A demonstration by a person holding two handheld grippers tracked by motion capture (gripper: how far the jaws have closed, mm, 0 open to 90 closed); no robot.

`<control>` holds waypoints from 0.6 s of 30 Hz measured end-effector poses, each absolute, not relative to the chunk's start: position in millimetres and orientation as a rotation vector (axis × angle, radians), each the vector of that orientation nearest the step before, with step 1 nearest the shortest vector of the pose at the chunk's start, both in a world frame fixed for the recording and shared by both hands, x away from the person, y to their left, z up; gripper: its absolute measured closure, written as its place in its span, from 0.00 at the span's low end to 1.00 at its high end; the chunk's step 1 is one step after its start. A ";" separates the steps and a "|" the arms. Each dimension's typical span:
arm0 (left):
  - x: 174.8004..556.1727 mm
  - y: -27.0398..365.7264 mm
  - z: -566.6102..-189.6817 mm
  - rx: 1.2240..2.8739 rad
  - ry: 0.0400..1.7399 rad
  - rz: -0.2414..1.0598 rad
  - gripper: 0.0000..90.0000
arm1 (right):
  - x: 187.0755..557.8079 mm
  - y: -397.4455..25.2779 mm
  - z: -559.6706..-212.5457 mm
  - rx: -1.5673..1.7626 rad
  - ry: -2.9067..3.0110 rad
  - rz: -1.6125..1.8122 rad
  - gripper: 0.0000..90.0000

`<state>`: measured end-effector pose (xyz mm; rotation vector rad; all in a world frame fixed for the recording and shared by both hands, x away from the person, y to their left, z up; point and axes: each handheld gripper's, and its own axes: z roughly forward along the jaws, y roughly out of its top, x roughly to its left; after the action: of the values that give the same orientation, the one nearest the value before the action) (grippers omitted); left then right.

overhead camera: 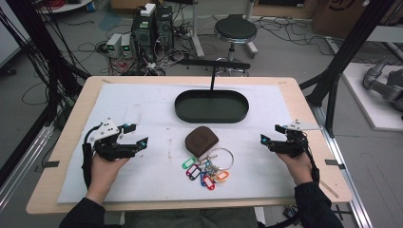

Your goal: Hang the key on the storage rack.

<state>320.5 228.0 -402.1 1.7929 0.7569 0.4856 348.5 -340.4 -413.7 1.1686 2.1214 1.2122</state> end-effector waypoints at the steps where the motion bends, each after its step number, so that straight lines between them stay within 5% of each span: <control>1: 320.9 227.2 -402.3 1.787 0.762 0.480 0.29 | 348.4 -340.6 -413.9 1.167 2.121 1.211 0.23; 18: 333.6 195.3 -409.0 1.798 0.760 0.387 0.29 | 347.6 -349.2 -418.6 1.182 2.114 1.187 0.24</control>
<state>333.6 195.3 -409.0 1.7982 0.7600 0.3866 347.6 -349.2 -418.6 1.1820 2.1136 1.1869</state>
